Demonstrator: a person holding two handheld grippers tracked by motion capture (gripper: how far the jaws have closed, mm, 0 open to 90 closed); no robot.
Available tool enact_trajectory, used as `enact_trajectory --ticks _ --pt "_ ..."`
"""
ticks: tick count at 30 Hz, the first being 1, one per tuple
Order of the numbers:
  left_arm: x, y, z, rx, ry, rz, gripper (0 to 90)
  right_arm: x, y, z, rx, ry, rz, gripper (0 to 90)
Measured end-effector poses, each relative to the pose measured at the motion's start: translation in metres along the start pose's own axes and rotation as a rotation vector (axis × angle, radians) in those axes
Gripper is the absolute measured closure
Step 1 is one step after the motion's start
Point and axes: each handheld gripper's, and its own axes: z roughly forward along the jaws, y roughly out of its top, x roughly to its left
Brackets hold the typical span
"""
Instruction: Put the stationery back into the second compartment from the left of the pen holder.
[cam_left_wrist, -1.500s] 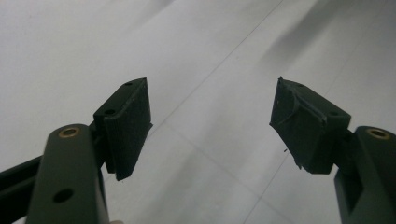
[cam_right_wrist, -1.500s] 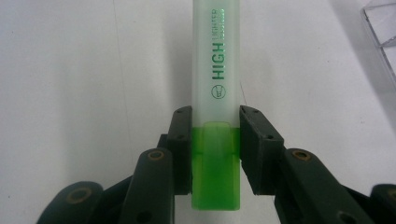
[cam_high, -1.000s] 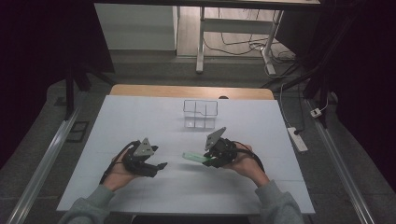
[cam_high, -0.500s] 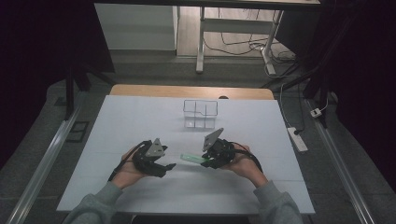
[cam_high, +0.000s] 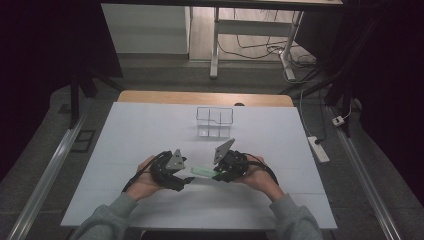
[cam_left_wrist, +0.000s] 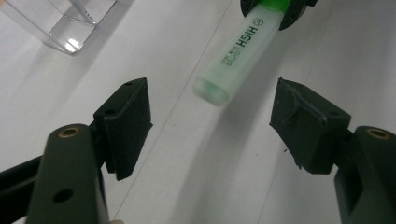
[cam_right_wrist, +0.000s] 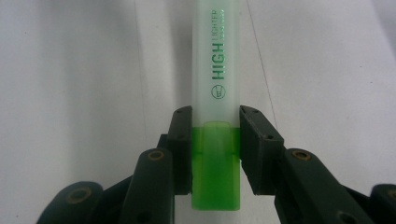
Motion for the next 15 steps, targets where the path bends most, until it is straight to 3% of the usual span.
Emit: enact_trajectory --ticks 10,15 --pt "0.002 0.005 0.011 0.021 -0.037 0.009 28.5 0.002 0.004 0.005 0.016 0.01 -0.009 66.4" --pt "0.0 0.01 0.014 0.044 -0.064 0.035 29.5 0.004 0.009 0.008 0.037 0.014 -0.023 66.4"
